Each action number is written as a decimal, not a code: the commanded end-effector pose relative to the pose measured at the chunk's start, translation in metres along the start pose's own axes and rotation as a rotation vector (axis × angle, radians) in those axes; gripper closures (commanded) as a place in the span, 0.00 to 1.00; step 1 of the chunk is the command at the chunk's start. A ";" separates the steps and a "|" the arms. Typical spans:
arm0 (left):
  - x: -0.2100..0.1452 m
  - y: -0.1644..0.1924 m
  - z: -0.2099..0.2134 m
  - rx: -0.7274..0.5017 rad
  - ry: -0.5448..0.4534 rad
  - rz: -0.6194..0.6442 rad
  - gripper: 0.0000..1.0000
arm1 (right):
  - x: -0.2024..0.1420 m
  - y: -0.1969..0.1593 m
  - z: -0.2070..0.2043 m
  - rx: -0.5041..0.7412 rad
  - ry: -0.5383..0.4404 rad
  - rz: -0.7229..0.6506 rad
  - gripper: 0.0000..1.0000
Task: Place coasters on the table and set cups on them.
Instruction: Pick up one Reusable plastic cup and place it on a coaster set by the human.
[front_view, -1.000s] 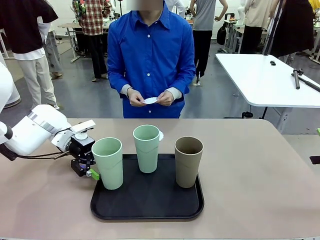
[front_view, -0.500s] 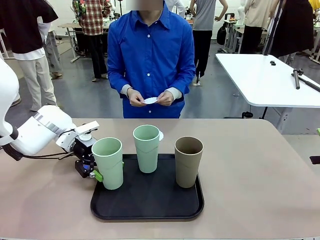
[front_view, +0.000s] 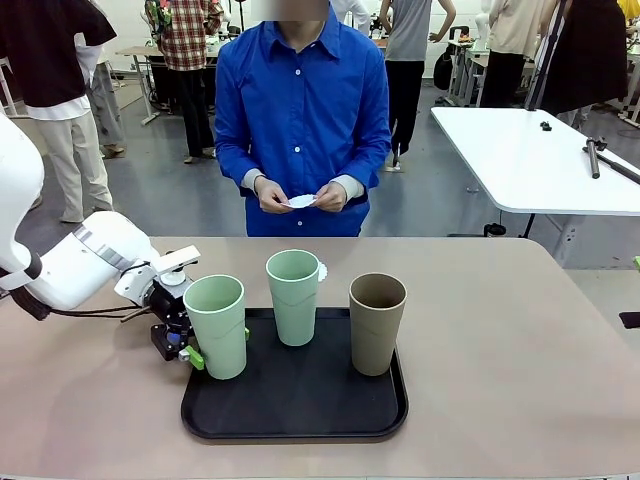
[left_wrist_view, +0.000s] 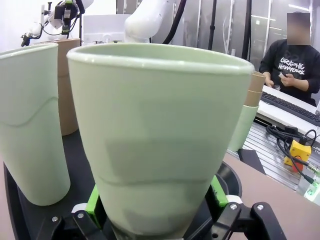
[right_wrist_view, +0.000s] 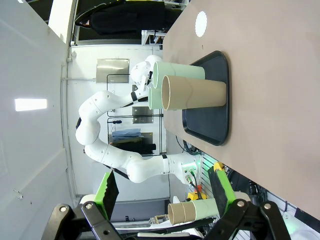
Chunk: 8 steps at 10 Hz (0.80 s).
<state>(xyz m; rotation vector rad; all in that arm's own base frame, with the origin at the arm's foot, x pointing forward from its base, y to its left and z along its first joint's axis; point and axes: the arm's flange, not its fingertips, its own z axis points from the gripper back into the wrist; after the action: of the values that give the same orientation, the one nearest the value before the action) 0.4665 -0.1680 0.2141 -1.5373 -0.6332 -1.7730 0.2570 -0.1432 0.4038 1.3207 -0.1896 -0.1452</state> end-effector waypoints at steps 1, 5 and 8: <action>0.003 0.002 0.000 -0.031 -0.002 -0.037 0.00 | 0.002 0.001 0.000 0.013 -0.006 -0.003 0.00; 0.004 0.004 0.001 -0.020 -0.006 -0.040 0.60 | 0.002 0.001 0.000 0.013 -0.006 -0.003 0.00; 0.008 0.002 0.002 -0.001 -0.011 -0.037 1.00 | 0.002 0.001 0.000 0.013 -0.006 -0.003 0.00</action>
<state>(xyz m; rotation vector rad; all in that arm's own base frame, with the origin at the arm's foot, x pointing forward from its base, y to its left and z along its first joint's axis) 0.4689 -0.1714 0.2177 -1.5412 -0.6436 -1.7851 0.2570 -0.1432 0.4038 1.3207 -0.1897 -0.1453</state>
